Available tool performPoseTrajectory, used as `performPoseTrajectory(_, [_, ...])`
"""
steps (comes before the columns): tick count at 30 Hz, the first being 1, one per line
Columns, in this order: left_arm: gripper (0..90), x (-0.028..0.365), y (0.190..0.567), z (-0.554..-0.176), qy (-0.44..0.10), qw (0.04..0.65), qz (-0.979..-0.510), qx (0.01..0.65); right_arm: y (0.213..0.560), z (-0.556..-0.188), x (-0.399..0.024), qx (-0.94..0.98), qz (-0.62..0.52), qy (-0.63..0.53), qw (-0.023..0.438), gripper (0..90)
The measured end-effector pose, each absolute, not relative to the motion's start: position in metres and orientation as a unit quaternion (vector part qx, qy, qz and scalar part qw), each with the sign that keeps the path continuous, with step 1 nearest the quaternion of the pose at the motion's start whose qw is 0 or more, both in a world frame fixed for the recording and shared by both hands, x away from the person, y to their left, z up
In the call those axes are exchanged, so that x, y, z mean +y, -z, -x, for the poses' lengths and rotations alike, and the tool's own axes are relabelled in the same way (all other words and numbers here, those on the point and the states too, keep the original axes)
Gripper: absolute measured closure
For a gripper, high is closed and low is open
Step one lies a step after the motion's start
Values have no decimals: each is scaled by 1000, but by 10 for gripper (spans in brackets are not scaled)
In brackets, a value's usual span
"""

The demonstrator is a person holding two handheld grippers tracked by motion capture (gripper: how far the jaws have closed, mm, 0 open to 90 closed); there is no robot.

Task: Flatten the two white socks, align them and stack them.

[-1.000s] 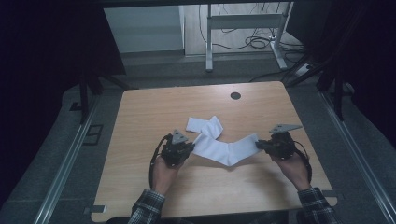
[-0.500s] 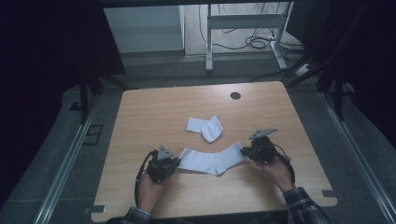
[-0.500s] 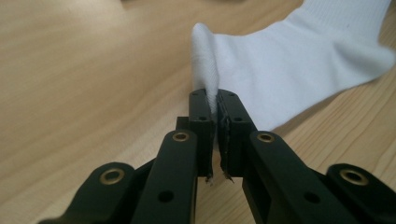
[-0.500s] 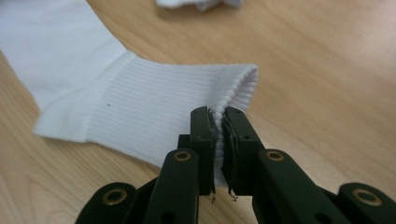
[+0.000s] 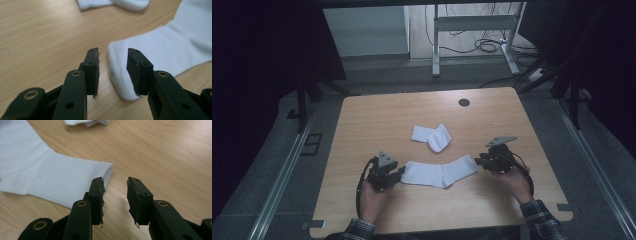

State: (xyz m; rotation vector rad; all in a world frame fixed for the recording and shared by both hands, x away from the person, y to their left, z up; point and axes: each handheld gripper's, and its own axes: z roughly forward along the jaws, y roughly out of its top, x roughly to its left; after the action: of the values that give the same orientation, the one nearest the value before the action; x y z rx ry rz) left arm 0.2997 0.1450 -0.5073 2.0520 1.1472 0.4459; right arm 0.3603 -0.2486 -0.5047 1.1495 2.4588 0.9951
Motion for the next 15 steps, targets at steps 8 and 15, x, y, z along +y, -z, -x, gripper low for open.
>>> performPoseTrajectory(8, [583,122,491,-334,-163,380,-801,434,508,-361,-267,843,-399,-330,146,584])
performPoseTrajectory(15, [616,90,484,-360,-157,374,-815,413,512,-363,-282,846,-399,-311,168,545])
